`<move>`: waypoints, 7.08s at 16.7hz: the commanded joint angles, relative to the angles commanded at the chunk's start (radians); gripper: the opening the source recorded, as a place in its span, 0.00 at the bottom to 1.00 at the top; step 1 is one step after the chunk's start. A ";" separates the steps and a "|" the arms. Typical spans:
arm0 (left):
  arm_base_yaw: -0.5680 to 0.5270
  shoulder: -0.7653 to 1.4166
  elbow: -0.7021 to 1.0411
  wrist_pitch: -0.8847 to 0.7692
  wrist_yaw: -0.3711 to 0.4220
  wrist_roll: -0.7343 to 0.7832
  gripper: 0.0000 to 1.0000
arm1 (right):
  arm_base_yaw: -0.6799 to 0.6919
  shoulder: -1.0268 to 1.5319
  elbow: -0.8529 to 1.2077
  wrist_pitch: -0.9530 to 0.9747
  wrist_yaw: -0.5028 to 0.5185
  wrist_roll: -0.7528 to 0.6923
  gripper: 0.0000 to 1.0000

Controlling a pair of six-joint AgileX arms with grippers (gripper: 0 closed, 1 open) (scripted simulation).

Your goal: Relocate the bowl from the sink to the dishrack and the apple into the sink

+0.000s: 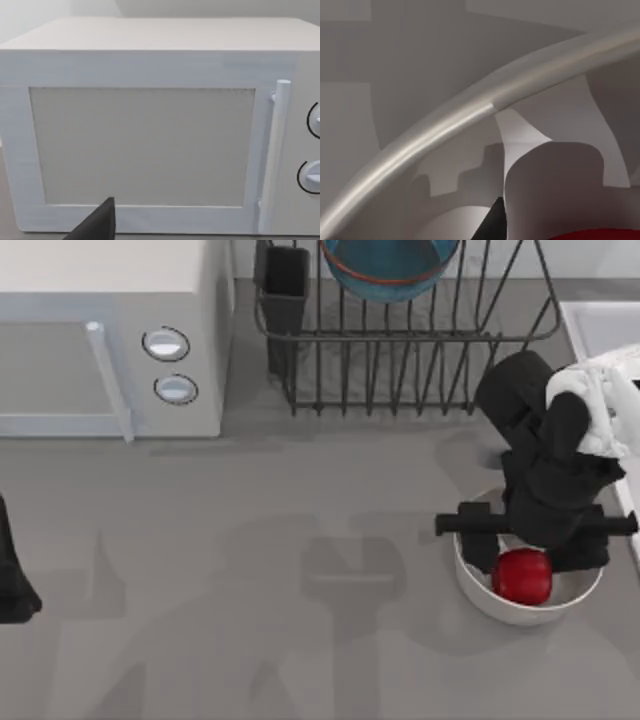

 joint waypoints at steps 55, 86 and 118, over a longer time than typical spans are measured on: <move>0.000 0.000 0.000 0.000 0.000 0.000 1.00 | -0.419 -0.297 0.015 0.423 -0.195 -0.167 0.00; 0.000 0.000 0.000 0.000 0.000 0.000 1.00 | -0.980 -0.325 -0.524 1.768 -0.503 -0.448 0.00; 0.000 0.000 0.000 0.000 0.000 0.000 1.00 | -0.979 0.232 -0.618 2.428 -0.494 -0.452 1.00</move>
